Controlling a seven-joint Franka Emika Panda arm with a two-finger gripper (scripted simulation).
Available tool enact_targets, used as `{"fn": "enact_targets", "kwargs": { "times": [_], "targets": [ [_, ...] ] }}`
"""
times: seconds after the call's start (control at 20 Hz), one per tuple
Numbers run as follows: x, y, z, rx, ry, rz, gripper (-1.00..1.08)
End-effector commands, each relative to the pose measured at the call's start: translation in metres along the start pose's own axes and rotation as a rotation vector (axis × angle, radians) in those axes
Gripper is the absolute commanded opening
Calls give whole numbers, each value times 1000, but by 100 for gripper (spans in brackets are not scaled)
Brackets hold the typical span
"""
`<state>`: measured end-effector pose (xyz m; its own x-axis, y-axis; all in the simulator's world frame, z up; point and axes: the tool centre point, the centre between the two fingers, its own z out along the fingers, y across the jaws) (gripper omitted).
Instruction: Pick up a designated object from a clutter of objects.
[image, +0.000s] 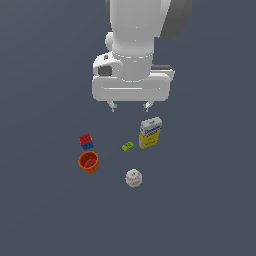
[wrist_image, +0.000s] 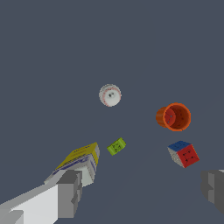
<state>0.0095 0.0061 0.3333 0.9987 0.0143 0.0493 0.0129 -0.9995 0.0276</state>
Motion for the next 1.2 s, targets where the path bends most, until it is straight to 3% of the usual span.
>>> {"fn": "enact_targets", "kwargs": {
  "times": [0.0, 1.15],
  "targets": [
    [0, 0, 0, 0, 0, 0, 100],
    [2, -14, 10, 11, -21, 16, 100]
  ]
}}
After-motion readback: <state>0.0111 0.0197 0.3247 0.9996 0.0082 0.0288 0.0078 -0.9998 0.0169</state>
